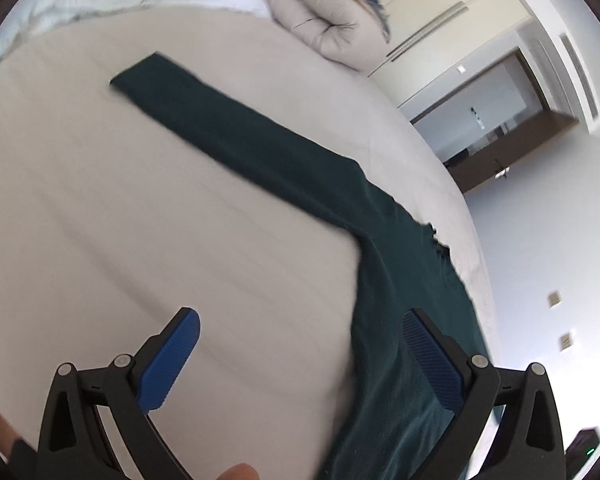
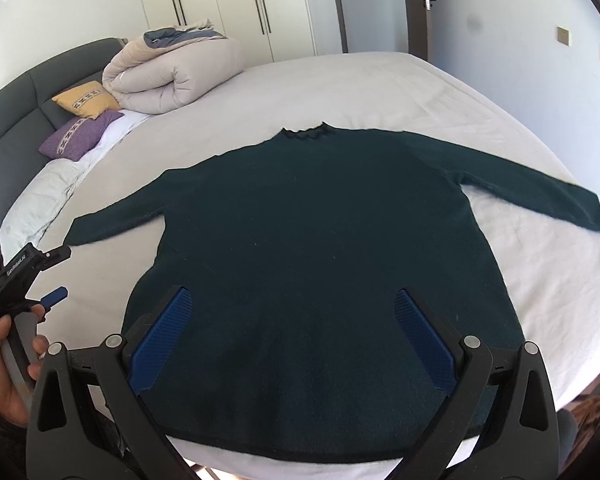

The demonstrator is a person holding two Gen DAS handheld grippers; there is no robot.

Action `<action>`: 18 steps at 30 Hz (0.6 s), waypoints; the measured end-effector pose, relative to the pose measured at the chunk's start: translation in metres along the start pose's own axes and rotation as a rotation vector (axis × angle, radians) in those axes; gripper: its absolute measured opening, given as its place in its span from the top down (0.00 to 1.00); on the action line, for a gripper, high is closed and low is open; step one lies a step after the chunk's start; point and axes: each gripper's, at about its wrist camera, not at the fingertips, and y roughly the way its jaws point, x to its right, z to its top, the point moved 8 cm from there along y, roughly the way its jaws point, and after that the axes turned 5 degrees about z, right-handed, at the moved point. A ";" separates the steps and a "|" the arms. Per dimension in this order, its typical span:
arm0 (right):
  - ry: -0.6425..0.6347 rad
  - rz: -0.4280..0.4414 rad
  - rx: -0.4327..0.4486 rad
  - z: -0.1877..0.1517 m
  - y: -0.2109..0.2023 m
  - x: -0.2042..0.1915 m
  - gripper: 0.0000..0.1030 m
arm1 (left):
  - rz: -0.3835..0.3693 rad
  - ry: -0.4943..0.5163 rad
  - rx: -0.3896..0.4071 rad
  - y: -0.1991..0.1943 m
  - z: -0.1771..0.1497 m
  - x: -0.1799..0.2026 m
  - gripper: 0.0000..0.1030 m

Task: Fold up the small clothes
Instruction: 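Grasp the sweater sleeve cuff with the left gripper and lift it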

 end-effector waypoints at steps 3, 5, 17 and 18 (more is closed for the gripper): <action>-0.032 0.000 0.000 0.010 0.009 -0.012 0.00 | 0.009 -0.150 0.119 -0.006 0.048 -0.039 0.00; -0.036 0.008 -0.005 0.015 0.017 -0.017 0.00 | -0.022 -0.252 0.162 -0.001 0.082 -0.062 0.00; -0.042 0.035 -0.097 0.018 0.087 -0.036 0.00 | -0.088 -0.536 0.163 0.077 0.171 -0.122 0.22; -0.036 0.039 -0.105 0.017 0.092 -0.036 0.00 | -0.084 -0.537 0.160 0.082 0.175 -0.122 0.23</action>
